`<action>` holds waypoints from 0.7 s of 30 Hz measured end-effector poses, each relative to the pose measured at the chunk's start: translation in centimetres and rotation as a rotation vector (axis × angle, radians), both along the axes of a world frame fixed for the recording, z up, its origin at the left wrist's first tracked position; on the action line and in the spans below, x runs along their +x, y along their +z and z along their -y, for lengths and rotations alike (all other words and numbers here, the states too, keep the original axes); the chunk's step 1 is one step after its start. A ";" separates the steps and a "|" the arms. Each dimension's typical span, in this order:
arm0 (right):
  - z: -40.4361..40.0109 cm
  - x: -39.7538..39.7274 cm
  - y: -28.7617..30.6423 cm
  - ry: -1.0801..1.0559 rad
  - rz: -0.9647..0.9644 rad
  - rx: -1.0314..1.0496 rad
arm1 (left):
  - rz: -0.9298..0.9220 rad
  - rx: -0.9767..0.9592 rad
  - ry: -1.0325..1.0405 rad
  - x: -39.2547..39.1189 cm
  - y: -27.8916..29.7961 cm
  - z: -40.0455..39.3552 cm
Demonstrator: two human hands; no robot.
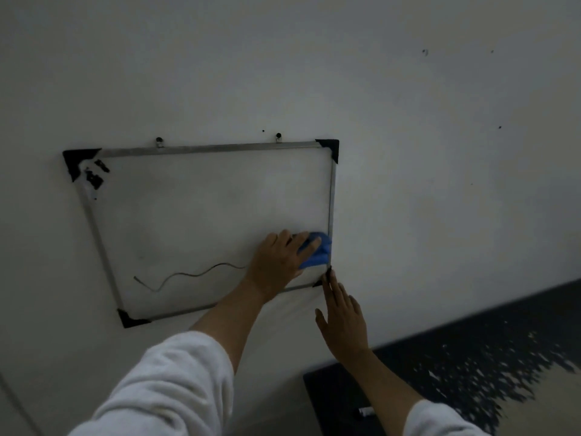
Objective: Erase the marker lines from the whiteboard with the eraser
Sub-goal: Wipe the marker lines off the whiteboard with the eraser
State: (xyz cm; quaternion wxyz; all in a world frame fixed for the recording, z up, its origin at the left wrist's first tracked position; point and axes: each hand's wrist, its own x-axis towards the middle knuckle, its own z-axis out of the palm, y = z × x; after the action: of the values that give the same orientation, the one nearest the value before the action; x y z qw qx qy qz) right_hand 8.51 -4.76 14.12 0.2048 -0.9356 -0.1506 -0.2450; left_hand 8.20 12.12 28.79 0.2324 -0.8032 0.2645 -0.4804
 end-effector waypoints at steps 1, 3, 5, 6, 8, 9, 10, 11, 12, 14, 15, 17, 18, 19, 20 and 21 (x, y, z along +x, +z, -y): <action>0.0 -0.2 0.5 -0.003 0.034 0.050 | -0.019 0.004 -0.004 -0.2 -1.0 -0.2; -0.1 -0.4 2.1 -0.015 0.096 0.192 | -0.046 -0.011 -0.021 -0.4 -2.4 -0.3; -0.1 -0.3 4.0 0.007 0.163 0.298 | -0.072 -0.041 -0.021 -0.5 -2.7 -0.3; -0.1 -0.1 5.0 0.035 0.196 0.307 | -0.094 -0.059 -0.016 -0.6 -2.5 -0.2; -0.4 0.0 6.7 0.088 0.273 0.244 | -0.157 -0.115 -0.013 -0.7 -2.0 0.1; -0.6 0.1 7.3 0.100 0.316 0.202 | -0.193 -0.160 -0.020 -0.8 -1.6 0.2; -0.8 0.2 7.7 0.103 0.354 0.169 | -0.235 -0.208 -0.033 -1.0 -1.3 0.1; -1.0 0.3 7.9 0.106 0.385 0.146 | -0.289 -0.242 -0.061 -1.2 -1.0 -0.1; -1.1 0.4 8.0 0.123 0.401 0.136 | -0.350 -0.255 -0.116 -1.4 -0.7 -0.4; -1.0 0.4 8.2 0.183 0.375 0.151 | -0.429 -0.283 -0.237 -1.7 0.0 -1.5; -0.9 0.3 8.4 0.201 0.359 0.171 | -0.417 -0.310 -0.267 -1.9 0.6 -2.2; -0.5 0.2 9.3 0.192 0.354 0.245 | -0.308 -0.430 -0.272 -2.4 2.6 -3.4; -0.3 0.2 10.0 0.168 0.365 0.292 | -0.202 -0.484 -0.262 -2.6 3.8 -4.0; -0.1 0.2 10.9 0.134 0.385 0.328 | -0.066 -0.508 -0.241 -2.8 5.1 -4.7; 0.0 0.4 11.9 0.099 0.412 0.340 | 0.061 -0.509 -0.208 -2.8 6.2 -5.5; 0.1 0.5 12.9 0.065 0.441 0.322 | 0.149 -0.492 -0.164 -2.9 7.2 -6.3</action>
State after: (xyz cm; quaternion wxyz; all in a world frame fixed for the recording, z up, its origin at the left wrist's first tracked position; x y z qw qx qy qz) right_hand 9.05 -4.81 26.99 0.3210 -0.8096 -0.1808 -0.4569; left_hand 5.27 18.45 35.98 0.0094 -0.7739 0.1864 -0.6052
